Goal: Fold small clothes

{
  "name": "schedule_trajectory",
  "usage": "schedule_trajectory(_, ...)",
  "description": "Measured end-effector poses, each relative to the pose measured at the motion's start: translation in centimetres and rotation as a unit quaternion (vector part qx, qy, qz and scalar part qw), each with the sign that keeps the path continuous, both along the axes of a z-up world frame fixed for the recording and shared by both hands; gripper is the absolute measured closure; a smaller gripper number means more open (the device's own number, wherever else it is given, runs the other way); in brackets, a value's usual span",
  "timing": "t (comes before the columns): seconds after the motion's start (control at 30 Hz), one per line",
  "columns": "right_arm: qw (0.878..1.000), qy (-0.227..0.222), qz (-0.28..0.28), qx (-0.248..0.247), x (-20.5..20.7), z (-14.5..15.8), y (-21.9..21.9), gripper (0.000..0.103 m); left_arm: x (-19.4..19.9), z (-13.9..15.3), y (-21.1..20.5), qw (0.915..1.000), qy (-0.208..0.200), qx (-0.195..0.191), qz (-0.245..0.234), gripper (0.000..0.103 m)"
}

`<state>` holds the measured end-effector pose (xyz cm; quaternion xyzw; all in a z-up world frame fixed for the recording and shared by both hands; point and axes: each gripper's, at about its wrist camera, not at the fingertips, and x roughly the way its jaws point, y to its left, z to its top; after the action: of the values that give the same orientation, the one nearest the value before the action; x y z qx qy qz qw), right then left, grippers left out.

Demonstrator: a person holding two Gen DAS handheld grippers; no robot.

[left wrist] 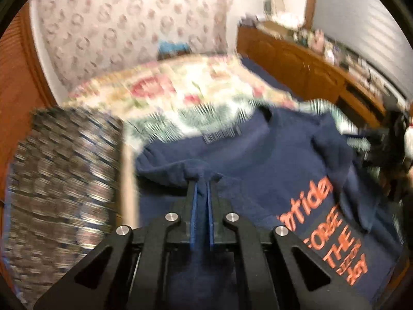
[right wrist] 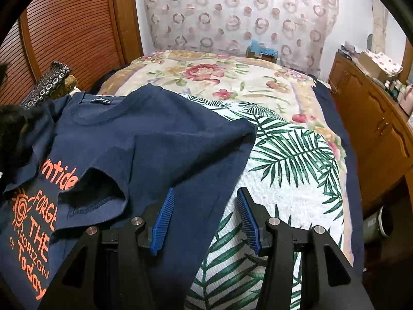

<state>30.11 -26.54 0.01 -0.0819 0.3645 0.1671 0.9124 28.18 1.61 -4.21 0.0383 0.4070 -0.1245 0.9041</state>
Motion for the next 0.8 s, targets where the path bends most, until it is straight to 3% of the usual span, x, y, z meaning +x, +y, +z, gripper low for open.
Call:
schedule_trajectory(0.23,1.0,0.001,-0.016,0.004,0.9,0.5,-0.3,0.051,-0.4,3.4,4.0,0.9977,-0.034,0.028,0.052,0.096)
schedule_trajectory(0.53,0.998,0.037,-0.038,0.038,3.9,0.5,-0.2,0.051,0.0,3.0,5.4,0.997,-0.035,0.029,0.063,0.096)
schedule_trajectory(0.77,0.998,0.033,-0.047,0.011,5.1,0.4,0.7,0.051,-0.1,2.7,4.9,0.9973,-0.041,0.028,0.055,0.096)
schedule_trajectory(0.8,0.999,0.031,-0.044,0.005,5.1,0.3,1.1,0.057,-0.4,2.7,4.7,0.9973,-0.043,0.027,0.053,0.096)
